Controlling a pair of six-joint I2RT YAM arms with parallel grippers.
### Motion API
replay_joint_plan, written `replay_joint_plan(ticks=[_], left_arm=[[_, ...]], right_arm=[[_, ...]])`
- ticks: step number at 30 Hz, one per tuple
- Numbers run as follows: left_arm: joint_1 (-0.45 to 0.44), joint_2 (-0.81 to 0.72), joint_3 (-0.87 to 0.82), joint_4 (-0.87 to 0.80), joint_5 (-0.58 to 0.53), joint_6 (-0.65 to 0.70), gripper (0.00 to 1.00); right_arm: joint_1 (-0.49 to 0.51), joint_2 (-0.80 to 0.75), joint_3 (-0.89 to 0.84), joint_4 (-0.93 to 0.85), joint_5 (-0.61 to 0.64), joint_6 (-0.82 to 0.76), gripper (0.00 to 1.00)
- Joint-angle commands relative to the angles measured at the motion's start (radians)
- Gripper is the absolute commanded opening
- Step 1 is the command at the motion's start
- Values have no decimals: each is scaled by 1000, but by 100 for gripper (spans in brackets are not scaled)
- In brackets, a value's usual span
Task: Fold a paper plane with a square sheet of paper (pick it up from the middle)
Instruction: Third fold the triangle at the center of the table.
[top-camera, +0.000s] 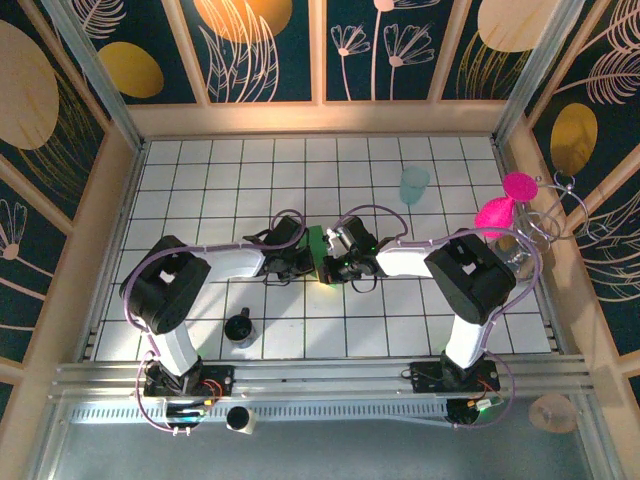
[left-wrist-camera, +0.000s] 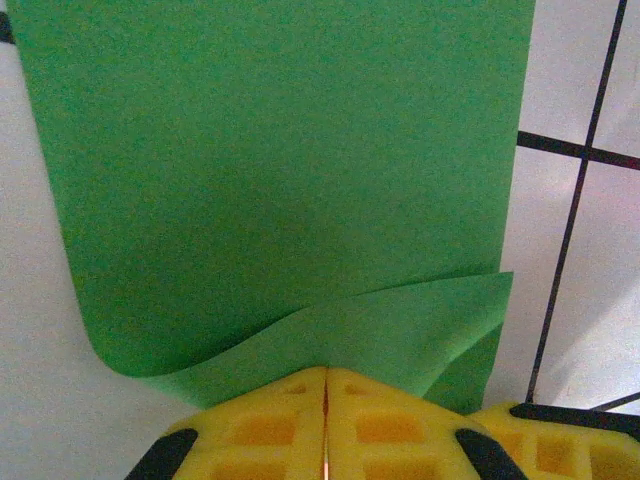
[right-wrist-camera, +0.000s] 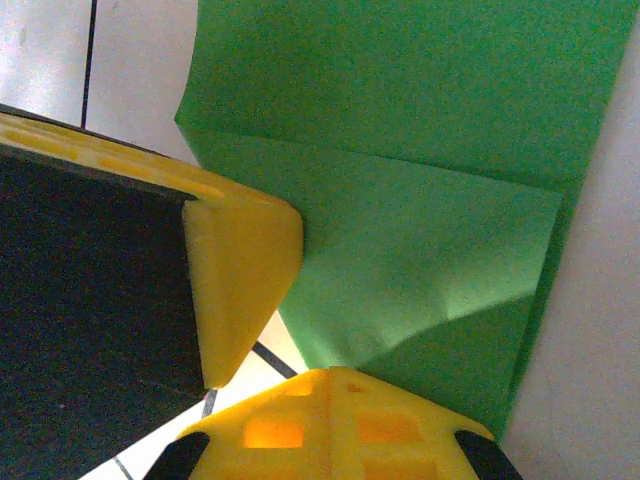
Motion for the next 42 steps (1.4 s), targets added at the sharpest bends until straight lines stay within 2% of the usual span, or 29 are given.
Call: replay_joint_plan(ticks=[1, 12, 24, 32, 38, 42], left_arm=[[-1, 45, 3, -102, -86, 17, 9], [1, 77, 25, -135, -116, 42, 9], [0, 84, 31, -142, -117, 45, 9], [0, 81, 28, -137, -119, 49, 9], [0, 76, 33, -103, -89, 50, 9], [2, 68, 38, -85, -75, 49, 9]], right_arm=[[-4, 11, -11, -94, 22, -20, 4], [-12, -69, -41, -197, 27, -62, 5], [-31, -79, -119, -214, 48, -58, 5], [-43, -189, -192, -245, 45, -25, 5], [-44, -295, -137, -181, 65, 7, 5], [-40, -272, -104, -82, 25, 43, 6]])
